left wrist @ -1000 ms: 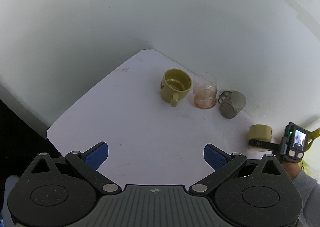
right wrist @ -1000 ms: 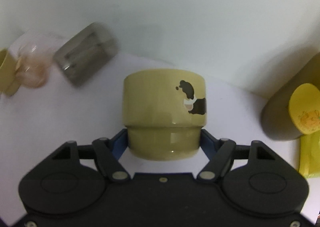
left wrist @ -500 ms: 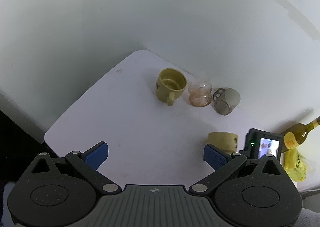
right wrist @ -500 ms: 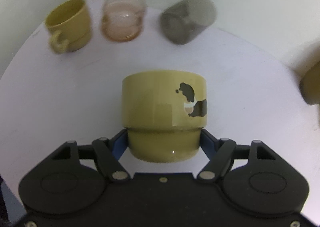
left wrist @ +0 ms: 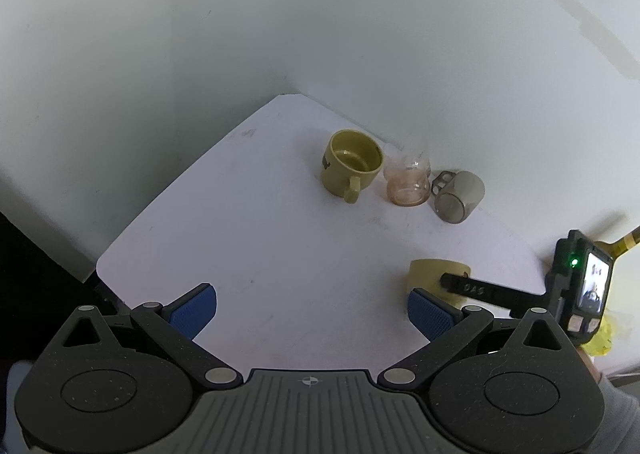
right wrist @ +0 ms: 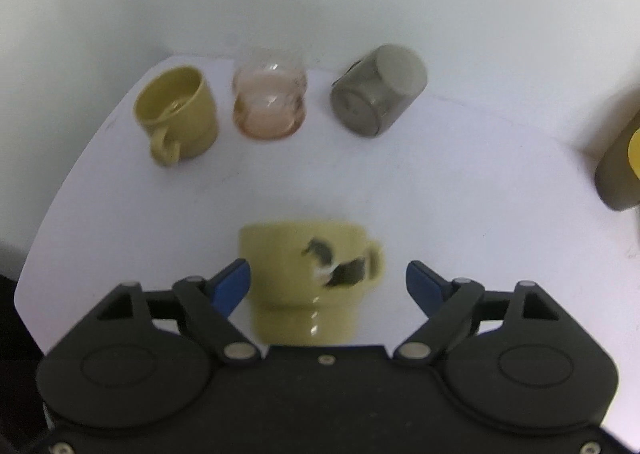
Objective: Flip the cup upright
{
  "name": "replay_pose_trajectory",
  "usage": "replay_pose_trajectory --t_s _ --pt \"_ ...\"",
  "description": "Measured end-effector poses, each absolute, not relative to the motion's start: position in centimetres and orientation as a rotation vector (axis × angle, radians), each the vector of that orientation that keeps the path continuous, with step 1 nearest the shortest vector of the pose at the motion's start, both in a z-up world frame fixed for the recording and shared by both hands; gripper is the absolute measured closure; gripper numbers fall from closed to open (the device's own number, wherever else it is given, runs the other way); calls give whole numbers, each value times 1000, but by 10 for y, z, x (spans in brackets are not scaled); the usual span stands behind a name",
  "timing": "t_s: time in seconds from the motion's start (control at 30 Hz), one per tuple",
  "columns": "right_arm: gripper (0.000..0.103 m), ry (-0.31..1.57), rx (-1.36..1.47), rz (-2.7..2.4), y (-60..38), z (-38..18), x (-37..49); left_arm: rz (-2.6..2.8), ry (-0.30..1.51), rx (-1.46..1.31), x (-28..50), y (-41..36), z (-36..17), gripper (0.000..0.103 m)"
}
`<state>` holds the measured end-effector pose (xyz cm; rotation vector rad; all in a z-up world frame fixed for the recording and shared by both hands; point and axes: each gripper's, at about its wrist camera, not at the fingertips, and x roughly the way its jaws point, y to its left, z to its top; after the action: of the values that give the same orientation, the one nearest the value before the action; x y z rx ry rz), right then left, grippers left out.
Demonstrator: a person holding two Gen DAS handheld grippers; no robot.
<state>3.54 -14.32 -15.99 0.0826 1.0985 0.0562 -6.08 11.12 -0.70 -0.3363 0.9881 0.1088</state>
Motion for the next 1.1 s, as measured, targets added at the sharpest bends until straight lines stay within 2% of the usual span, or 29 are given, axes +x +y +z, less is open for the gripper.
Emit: replay_pose_trajectory --t_s 0.27,0.83,0.93,1.1 --pt "14 1219 182 111 -143 -182 62 83 998 -321 -67 110 -7 0" --pt "17 1244 278 -73 -150 -189 43 52 1013 -294 -60 103 -14 0" --pt "19 1255 328 -82 -160 -181 43 43 1018 -276 -54 98 -17 0" --pt "18 1139 326 -28 -178 -145 31 18 1018 -226 -45 82 -27 0"
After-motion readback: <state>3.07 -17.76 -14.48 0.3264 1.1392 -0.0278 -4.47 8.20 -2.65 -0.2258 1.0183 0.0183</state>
